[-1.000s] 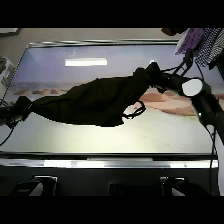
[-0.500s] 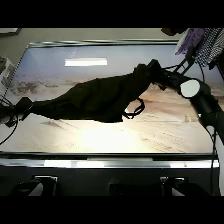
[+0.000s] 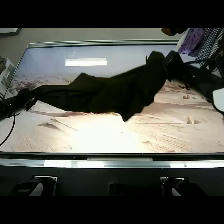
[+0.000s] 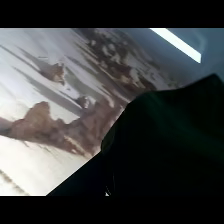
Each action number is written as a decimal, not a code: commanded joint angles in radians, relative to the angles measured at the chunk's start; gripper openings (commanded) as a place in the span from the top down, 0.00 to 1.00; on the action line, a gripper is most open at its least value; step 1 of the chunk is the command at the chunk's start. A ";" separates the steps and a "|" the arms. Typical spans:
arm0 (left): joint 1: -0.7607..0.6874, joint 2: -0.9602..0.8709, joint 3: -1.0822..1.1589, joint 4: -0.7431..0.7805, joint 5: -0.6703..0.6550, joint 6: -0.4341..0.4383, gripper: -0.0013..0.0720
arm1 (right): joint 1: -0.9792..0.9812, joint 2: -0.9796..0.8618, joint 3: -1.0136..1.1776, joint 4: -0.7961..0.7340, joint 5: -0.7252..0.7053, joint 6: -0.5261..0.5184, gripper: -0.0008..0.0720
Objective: Fold the clothes and pants, and hang the long-sleeved shirts on hangers.
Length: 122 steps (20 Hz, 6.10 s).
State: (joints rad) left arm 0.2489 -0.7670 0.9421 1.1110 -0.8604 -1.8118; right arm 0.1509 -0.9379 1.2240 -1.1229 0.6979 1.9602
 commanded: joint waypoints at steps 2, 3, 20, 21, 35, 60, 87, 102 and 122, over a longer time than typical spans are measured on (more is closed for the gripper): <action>-0.001 -0.039 -0.004 -0.248 0.029 0.220 0.97 | 0.002 0.035 -0.012 -0.004 0.428 -0.012 0.92; -0.002 -0.066 -0.012 -0.248 0.042 0.220 0.97 | 0.002 0.035 -0.031 -0.007 0.493 -0.015 0.92; 0.109 -0.267 -0.032 -0.245 -0.156 0.333 0.15 | 0.037 -0.160 -0.168 0.271 0.172 -0.039 0.92; 0.126 -0.248 -0.033 -0.240 -0.191 0.333 0.15 | 0.066 -0.188 -0.168 0.269 0.167 -0.045 0.92; 0.137 -0.177 -0.057 -0.225 -0.265 0.324 0.16 | -0.287 -0.210 -0.074 0.193 0.412 -0.031 0.27; -0.047 -0.018 -0.446 -0.328 -0.218 0.300 0.00 | -0.138 -0.615 -0.073 0.423 0.179 -0.162 0.92; -0.425 -0.101 -0.447 -0.698 0.294 0.429 0.97 | -0.137 -0.242 -0.073 -0.048 0.165 -0.043 0.93; 0.256 0.433 -0.069 -0.704 -0.039 0.261 0.97 | -0.137 0.514 0.100 -0.164 0.072 -0.165 0.93; 0.004 -0.413 -0.038 -0.533 0.304 0.267 0.97 | -0.074 -0.447 0.128 0.126 0.055 0.287 0.92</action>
State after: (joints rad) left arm 0.3439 -0.9745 0.9028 0.5770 -0.7597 -1.5543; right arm 0.0433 -1.1637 1.3548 -1.1534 0.9913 2.2307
